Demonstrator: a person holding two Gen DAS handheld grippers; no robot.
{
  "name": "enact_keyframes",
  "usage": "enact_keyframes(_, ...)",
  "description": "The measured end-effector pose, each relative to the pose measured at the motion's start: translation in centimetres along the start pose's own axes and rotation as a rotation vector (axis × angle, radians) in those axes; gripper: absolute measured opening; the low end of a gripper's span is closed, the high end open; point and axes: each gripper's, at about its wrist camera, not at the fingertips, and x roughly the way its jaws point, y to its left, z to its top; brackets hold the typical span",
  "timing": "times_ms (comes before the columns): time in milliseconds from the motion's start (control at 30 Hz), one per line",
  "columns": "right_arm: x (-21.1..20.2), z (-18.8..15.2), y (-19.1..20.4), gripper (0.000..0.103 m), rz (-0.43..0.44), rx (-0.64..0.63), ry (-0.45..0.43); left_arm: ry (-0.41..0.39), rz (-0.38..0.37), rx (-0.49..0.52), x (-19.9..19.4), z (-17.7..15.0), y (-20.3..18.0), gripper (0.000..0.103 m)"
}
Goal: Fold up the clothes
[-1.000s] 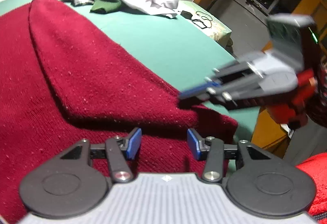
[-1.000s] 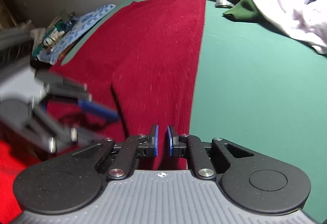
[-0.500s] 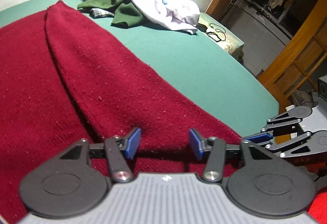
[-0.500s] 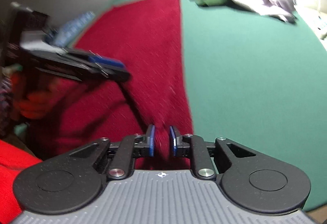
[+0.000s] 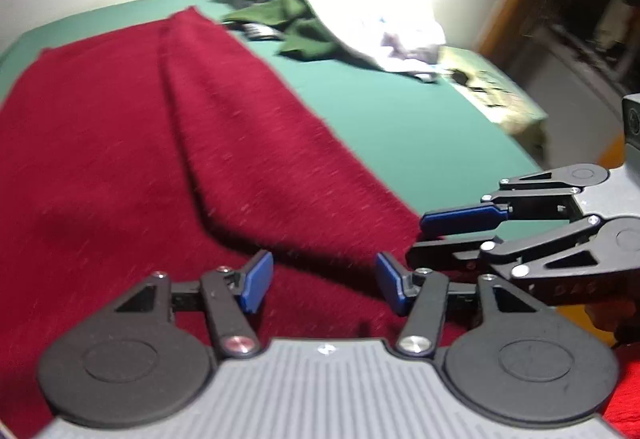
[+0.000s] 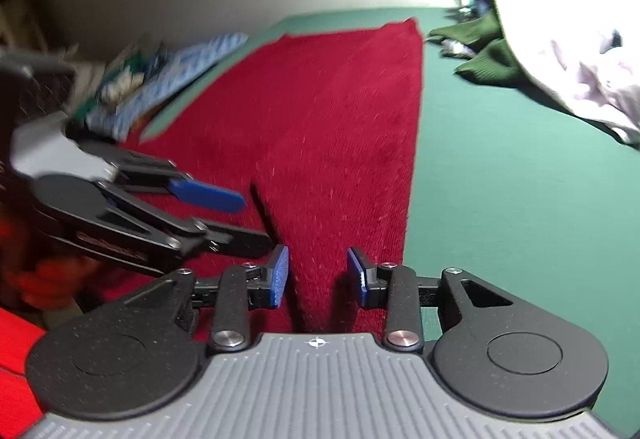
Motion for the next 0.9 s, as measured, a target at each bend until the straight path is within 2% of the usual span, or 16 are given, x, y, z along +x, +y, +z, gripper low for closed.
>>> enact_keyframes(133, 1.1, -0.3, -0.5, 0.037, 0.024, -0.049, 0.038, -0.004, 0.136, -0.070, -0.7, -1.6, -0.2, 0.060)
enact_keyframes(267, 1.1, -0.8, 0.2, 0.060, 0.089, -0.205, 0.064, 0.010, 0.275, -0.167, -1.3, -3.3, 0.5, 0.060)
enact_keyframes(367, 1.0, -1.1, 0.1, 0.062, 0.106, -0.230, 0.056, 0.000, 0.307, -0.228, -2.3, -4.3, 1.2, 0.063)
enact_keyframes(567, 0.8, -1.4, 0.0, 0.062, 0.117, -0.261, 0.051, -0.008, 0.325, -0.252, -4.9, -5.4, 2.0, 0.063)
enact_keyframes(633, 0.7, -1.1, 0.3, 0.060, 0.112, -0.245, 0.043, -0.024, 0.341, -0.267, -6.5, -5.6, 2.8, 0.064)
enact_keyframes(667, 0.7, -0.8, 0.6, 0.055, 0.108, -0.228, 0.034, -0.033, 0.350, -0.278, -7.4, -5.8, 3.3, 0.065)
enact_keyframes(700, 0.7, -0.6, 0.8, 0.044, 0.105, -0.211, 0.025, -0.039, 0.365, -0.293, -8.2, -6.0, 4.0, 0.065)
enact_keyframes(767, 0.7, -0.1, 1.4, 0.035, 0.098, -0.178, 0.007, -0.049, 0.404, -0.320, -9.7, -6.5, 5.8, 0.065)
enact_keyframes(900, 0.8, 0.9, 2.4, 0.029, 0.084, -0.111, -0.029, -0.040, 0.500, -0.377, -11.8, -7.6, 10.0, 0.065)
